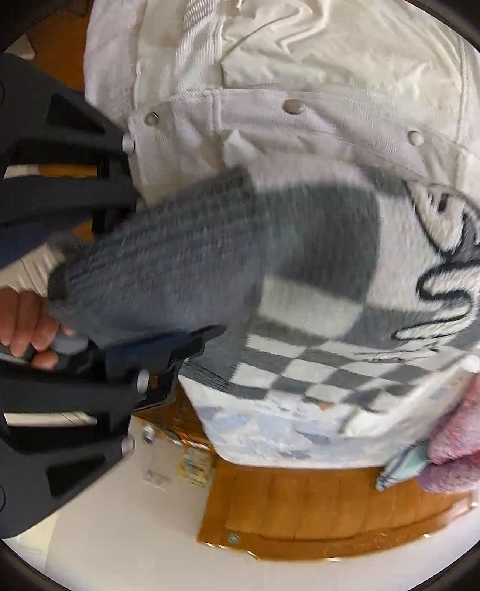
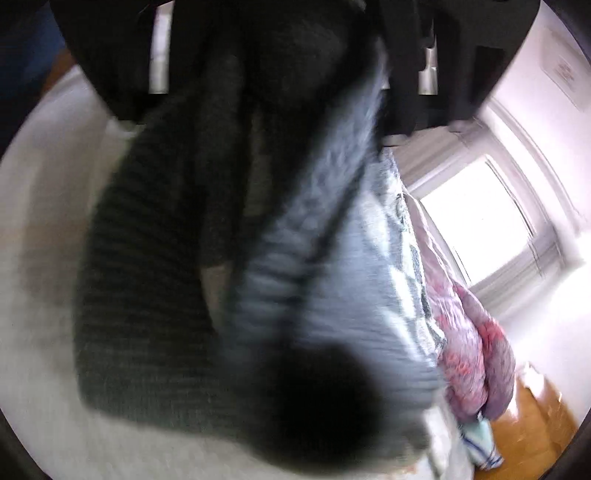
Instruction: Fold large clothes
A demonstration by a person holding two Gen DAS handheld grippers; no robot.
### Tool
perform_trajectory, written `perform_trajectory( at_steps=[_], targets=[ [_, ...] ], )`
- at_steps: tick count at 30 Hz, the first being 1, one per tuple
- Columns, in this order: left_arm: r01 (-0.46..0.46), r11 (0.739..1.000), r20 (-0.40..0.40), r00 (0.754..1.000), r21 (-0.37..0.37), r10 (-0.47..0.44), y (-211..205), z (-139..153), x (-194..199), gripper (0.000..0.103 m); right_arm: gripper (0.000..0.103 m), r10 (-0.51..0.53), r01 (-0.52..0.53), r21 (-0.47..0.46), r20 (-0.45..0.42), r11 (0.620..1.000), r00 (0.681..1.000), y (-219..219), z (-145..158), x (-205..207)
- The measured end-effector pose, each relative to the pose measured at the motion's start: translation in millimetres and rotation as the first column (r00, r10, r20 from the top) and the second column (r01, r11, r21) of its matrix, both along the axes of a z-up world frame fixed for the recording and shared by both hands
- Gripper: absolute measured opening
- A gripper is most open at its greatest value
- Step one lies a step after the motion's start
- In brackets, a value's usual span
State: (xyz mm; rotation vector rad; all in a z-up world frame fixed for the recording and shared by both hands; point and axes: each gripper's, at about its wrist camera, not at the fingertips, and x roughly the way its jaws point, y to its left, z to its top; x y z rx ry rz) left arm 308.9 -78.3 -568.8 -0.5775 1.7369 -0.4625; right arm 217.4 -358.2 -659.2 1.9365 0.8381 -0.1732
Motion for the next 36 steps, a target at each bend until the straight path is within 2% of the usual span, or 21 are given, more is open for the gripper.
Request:
perform_trajectory(
  at_steps=[1,5,6,8,10,12,14,16,19,20,21,23,25,26,27,28,31,33,34,35,36],
  targets=[
    [0.03,1.0,-0.02,0.999,0.01,-0.029,-1,-2,-2,0.073,0.032,0.023,-0.023,-0.021,-0.005,1.0,1.0,-3,3,0],
    [0.09,0.996,-0.071,0.994,0.017,-0.089,7,0,-4,0.079,0.03,0.14,-0.143,-0.143,-0.031,0.979,0.99,-27,24,1],
    [0.104,0.994,-0.067,0.992,0.015,-0.103,13,5,-4,0.083,0.03,0.173,-0.179,-0.18,-0.046,0.967,0.984,-36,30,0],
    [0.151,0.988,-0.002,0.989,0.04,-0.151,25,23,4,0.088,0.03,0.226,-0.241,-0.24,-0.088,0.94,0.97,-51,37,-6],
    [0.185,0.98,0.056,0.98,0.067,-0.189,35,37,17,0.09,0.029,0.317,-0.351,-0.329,-0.153,0.877,0.936,-73,43,-12],
    [0.239,0.96,0.138,0.956,0.148,-0.259,34,44,41,0.091,0.029,0.377,-0.422,-0.365,-0.193,0.83,0.906,-87,46,-17],
    [0.278,0.936,0.189,0.928,0.216,-0.32,21,39,64,0.091,0.029,0.414,-0.472,-0.362,-0.23,0.804,0.881,-103,43,-21],
    [0.329,0.918,0.216,0.902,0.22,-0.375,-3,29,87,0.091,0.03,0.436,-0.504,-0.369,-0.257,0.781,0.862,-112,40,-21],
    [0.457,0.858,0.206,0.839,0.235,-0.504,-53,2,113,0.091,0.03,0.46,-0.54,-0.369,-0.287,0.757,0.84,-128,37,-2],
    [0.49,0.848,0.211,0.824,0.202,-0.526,-71,-9,123,0.091,0.03,0.478,-0.563,-0.375,-0.3,0.737,0.826,-129,38,7],
    [0.509,0.844,0.189,0.824,0.169,-0.535,-80,-20,130,0.091,0.03,0.486,-0.573,-0.377,-0.306,0.728,0.819,-130,38,13],
    [0.532,0.831,0.122,0.825,0.164,-0.552,-96,-44,140,0.092,0.03,0.496,-0.588,-0.379,-0.319,0.714,0.808,-133,38,26],
    [0.559,0.813,0.08,0.814,0.161,-0.576,-105,-65,145,0.097,0.03,0.504,-0.601,-0.384,-0.329,0.701,0.798,-134,40,36],
    [0.577,0.801,0.026,0.809,0.162,-0.588,-109,-83,148,0.097,0.03,0.513,-0.613,-0.391,-0.338,0.687,0.789,-136,44,36],
    [0.573,0.807,0.0,0.815,0.14,-0.579,-108,-93,149,0.099,0.031,0.521,-0.626,-0.396,-0.348,0.672,0.779,-127,46,39],
    [0.557,0.825,-0.038,0.83,0.093,-0.556,-106,-106,152,0.099,0.031,0.529,-0.638,-0.401,-0.356,0.658,0.77,-122,51,38],
    [0.527,0.849,-0.07,0.849,0.029,-0.524,-101,-128,153,0.099,0.031,0.55,-0.673,-0.412,-0.387,0.615,0.74,-117,59,52],
    [0.517,0.856,-0.082,0.854,0.014,-0.514,-100,-135,153,0.099,0.031,0.564,-0.701,-0.413,-0.417,0.581,0.713,-115,64,61],
    [0.525,0.851,-0.084,0.848,0.007,-0.523,-100,-137,152,0.099,0.031,0.57,-0.716,-0.417,-0.433,0.56,0.698,-108,66,75],
    [0.531,0.847,-0.08,0.845,0.007,-0.529,-102,-139,150,0.097,0.031,0.575,-0.732,-0.415,-0.452,0.541,0.682,-106,68,81],
    [0.535,0.845,-0.068,0.843,0.007,-0.534,-103,-138,151,0.086,0.031,0.574,-0.739,-0.412,-0.465,0.534,0.674,-102,70,91]
  ],
)
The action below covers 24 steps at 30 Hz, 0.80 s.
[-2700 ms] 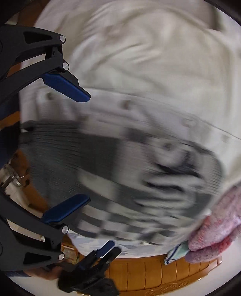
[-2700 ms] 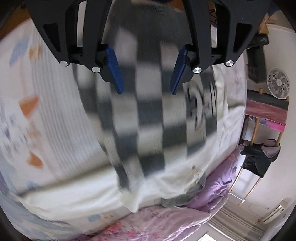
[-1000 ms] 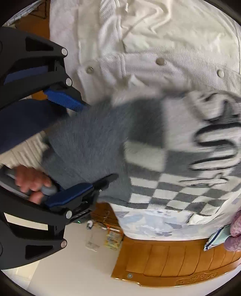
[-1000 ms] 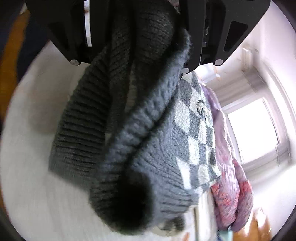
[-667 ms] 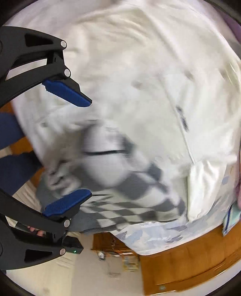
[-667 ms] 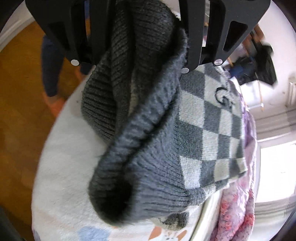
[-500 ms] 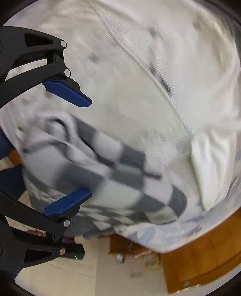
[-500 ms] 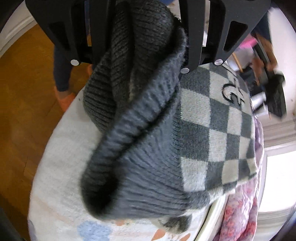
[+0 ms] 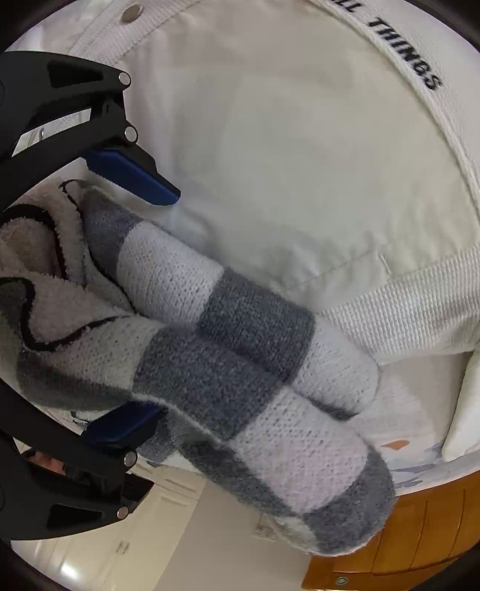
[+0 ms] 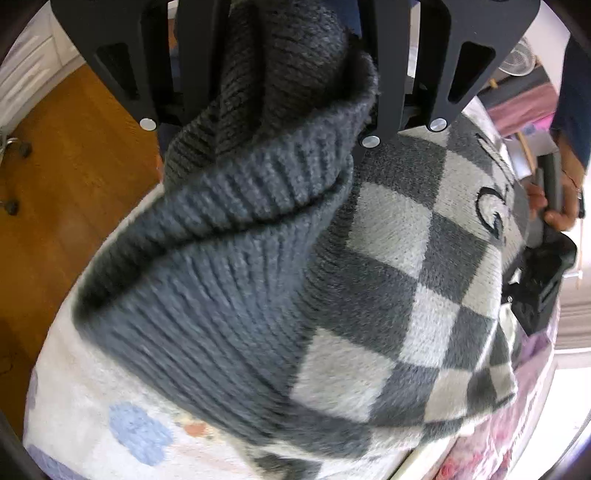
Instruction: Fold large clothes
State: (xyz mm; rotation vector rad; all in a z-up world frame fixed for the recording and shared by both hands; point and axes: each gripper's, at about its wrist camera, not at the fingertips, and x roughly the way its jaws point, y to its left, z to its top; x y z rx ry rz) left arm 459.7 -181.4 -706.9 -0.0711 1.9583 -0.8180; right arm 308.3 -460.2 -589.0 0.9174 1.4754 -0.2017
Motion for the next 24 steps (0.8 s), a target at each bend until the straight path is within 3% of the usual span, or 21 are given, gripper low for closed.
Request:
perform_trajectory(
  at_steps=[1,3,6,10,14,20,24],
  targets=[
    [-0.004,0.999,0.005,1.0,-0.034,0.004,-2,3,1,0.075,0.031,0.011,-0.011,-0.013,-0.011,1.0,1.0,2,3,6],
    [0.021,1.0,0.064,0.998,-0.019,-0.019,-11,12,-3,0.063,0.031,0.059,-0.061,-0.05,-0.035,0.997,0.998,13,11,22],
    [0.028,1.0,0.121,0.992,0.007,-0.029,-12,21,-10,0.053,0.031,0.117,-0.123,-0.079,-0.079,0.989,0.99,22,19,43],
    [-0.015,0.999,0.154,0.988,0.029,0.011,-9,25,-10,0.05,0.031,0.21,-0.218,-0.086,-0.095,0.972,0.973,31,34,75],
    [-0.029,0.999,0.226,0.974,0.043,0.019,-23,55,-29,0.045,0.03,0.287,-0.29,-0.094,-0.051,0.952,0.957,37,65,97],
    [-0.068,0.998,0.268,0.961,0.018,0.061,-61,98,-24,0.044,0.03,0.365,-0.352,-0.148,0.07,0.924,0.928,-11,123,141],
    [-0.061,0.998,0.298,0.952,-0.031,0.067,-124,111,-4,0.044,0.03,0.352,-0.317,-0.221,0.139,0.922,0.926,-52,153,164]
  ],
)
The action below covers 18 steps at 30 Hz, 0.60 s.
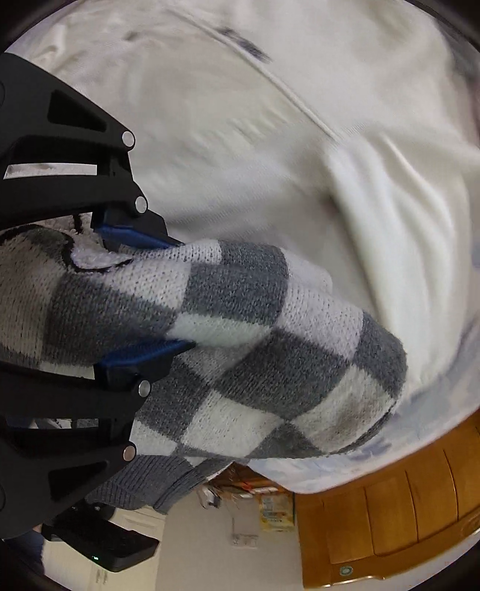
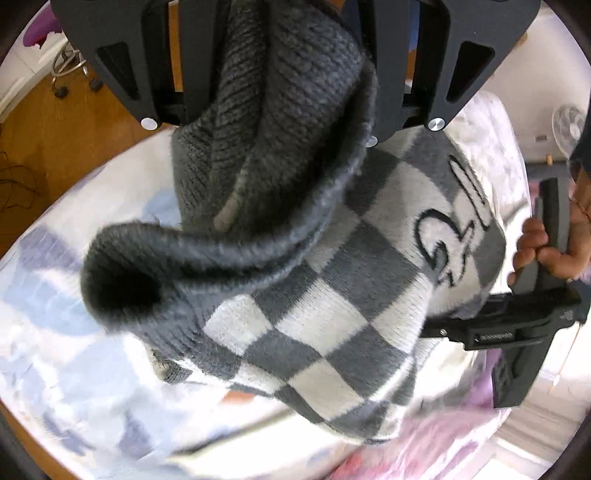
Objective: Fold large clothes
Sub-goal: 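Lower the folded cardigan beside the white jacket and open both grippers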
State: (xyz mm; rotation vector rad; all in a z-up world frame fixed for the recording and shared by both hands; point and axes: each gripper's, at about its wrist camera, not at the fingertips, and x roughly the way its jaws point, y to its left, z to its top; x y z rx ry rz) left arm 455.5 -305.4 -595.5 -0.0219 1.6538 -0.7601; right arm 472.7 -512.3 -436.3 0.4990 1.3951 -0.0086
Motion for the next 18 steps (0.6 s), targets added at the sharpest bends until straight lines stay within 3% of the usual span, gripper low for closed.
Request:
perform_trajectory(
  at_steps=[5,8,11,14,16,18],
  targets=[
    [0.092,0.993,0.08,0.993,-0.074,-0.086,-99,26,37,0.044,0.03,-0.133,0.138,-0.049,0.093,0.989,0.987,-57,18,18],
    [0.174,0.982,0.109,0.98,-0.079,-0.165,-158,25,55,0.044,0.03,-0.249,0.252,-0.024,0.098,0.967,0.964,-81,6,24],
    [0.222,0.975,0.115,0.968,0.012,-0.222,-209,-8,67,0.046,0.031,-0.36,0.36,0.013,0.023,0.933,0.933,-89,-45,20],
    [0.264,0.945,0.117,0.95,0.191,-0.289,-234,-50,61,0.047,0.033,-0.416,0.422,0.029,-0.131,0.906,0.9,-90,-100,32],
    [0.271,0.943,0.121,0.947,0.194,-0.297,-237,-60,58,0.053,0.04,-0.441,0.455,0.027,-0.206,0.89,0.874,-93,-122,24],
    [0.249,0.939,0.16,0.943,0.236,-0.291,-234,-61,57,0.075,0.045,-0.457,0.473,0.028,-0.213,0.881,0.864,-90,-129,24]
  ],
)
